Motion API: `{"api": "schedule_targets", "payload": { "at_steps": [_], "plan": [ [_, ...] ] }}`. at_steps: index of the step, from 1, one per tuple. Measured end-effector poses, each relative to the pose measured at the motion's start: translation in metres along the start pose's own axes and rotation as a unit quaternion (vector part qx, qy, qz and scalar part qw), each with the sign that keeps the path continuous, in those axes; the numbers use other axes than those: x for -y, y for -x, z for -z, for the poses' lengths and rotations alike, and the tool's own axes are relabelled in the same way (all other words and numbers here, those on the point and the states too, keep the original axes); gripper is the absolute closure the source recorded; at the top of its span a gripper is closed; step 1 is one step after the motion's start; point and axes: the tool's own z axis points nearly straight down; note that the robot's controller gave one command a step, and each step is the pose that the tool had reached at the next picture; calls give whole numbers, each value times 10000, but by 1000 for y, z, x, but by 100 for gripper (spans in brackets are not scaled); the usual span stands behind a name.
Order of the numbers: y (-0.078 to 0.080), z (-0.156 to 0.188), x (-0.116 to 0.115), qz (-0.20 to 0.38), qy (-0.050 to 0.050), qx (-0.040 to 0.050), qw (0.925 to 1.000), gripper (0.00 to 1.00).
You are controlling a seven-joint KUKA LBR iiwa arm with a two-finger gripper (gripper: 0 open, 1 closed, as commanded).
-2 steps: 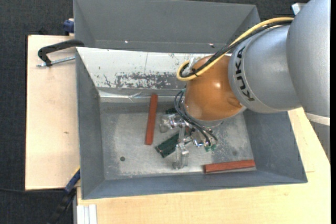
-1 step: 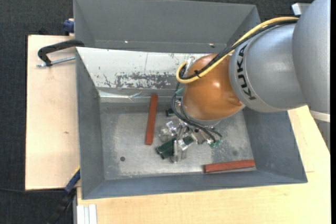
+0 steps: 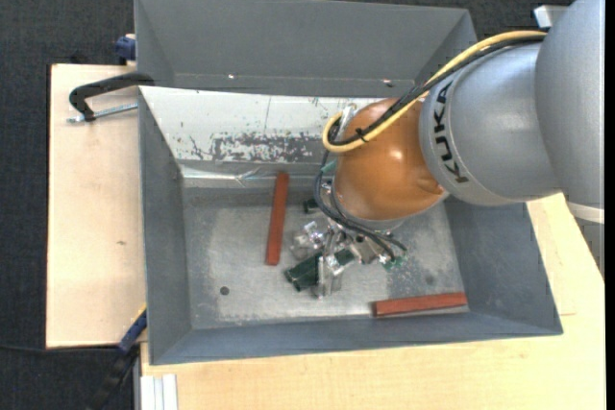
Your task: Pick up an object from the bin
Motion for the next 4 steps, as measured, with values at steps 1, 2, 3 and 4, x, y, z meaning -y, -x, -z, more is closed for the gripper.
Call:
{"api": "schedule_targets", "payload": {
  "at_steps": [1,2,3,4],
  "plan": [
    [-1,4,-1,0,7,-26,10000,100],
    [-2,24,-1,0,12,-41,10000,100],
    [-1,43,-1,1,7,-23,10000,100],
    [-1,66,-1,1,6,-21,10000,100]
  ]
}}
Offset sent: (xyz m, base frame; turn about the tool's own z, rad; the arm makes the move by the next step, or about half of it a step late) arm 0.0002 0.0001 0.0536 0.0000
